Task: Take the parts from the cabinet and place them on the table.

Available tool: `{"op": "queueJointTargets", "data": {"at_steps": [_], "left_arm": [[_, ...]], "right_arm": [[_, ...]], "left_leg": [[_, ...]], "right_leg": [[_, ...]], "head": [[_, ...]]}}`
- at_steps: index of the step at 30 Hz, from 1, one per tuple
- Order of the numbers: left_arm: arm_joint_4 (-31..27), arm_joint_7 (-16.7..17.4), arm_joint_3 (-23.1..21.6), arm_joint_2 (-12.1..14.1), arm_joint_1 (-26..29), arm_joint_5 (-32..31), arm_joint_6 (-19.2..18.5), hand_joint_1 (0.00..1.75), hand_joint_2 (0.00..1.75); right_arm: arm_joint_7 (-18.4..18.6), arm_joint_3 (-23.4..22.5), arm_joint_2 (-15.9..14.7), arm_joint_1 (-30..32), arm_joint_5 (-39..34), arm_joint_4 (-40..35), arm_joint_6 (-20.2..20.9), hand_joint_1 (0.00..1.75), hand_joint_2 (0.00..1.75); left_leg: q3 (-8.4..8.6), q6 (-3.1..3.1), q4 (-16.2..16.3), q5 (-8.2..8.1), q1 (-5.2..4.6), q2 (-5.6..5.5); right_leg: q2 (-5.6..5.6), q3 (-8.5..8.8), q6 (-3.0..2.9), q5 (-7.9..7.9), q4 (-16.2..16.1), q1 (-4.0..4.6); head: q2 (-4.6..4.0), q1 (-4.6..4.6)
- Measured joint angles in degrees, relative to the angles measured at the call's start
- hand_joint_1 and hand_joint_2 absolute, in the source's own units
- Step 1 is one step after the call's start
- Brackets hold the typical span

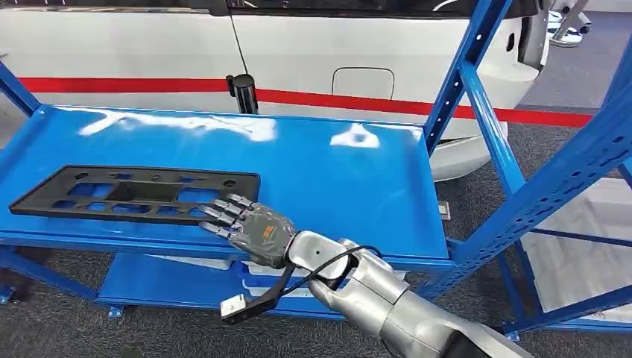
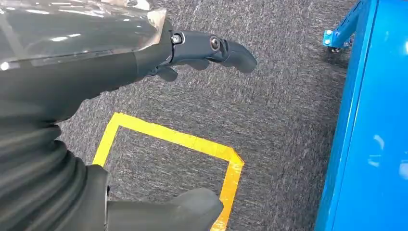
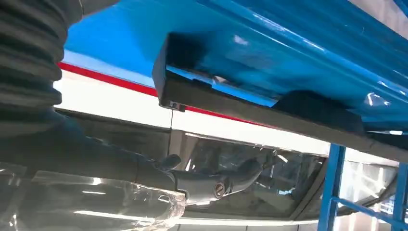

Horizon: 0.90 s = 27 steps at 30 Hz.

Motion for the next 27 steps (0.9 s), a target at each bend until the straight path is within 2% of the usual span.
{"op": "queueJointTargets", "data": {"at_steps": [6,16,27], "left_arm": [[0.00,0.00,0.00,-0.02,0.01,0.08,0.00,0.00,1.75],[0.00,-0.02,0.04,-0.09,0.09,0.46,0.17,0.00,1.75],[0.00,-0.11,0.13,-0.11,0.29,1.07,0.50,0.00,1.75]], "right_arm": [[0.13,0.04,0.43,-0.43,0.02,1.14,-0.20,0.00,1.75],[1.05,-0.63,3.59,-3.31,0.02,4.09,-1.40,0.00,1.75],[2.14,-2.71,5.51,-6.54,0.68,4.22,-1.09,0.00,1.75]], "left_leg": [[0.00,0.00,0.00,0.00,0.00,0.00],[0.00,0.00,-0.01,0.00,0.03,0.02],[0.00,0.00,0.00,0.00,0.03,0.01]], "right_leg": [[0.00,0.01,0.00,0.00,0.00,0.00],[0.01,0.00,-0.01,0.00,0.01,0.01],[0.01,0.01,0.00,0.00,0.01,0.00]], "head": [[0.00,0.00],[0.00,0.00],[0.00,0.00]]}}
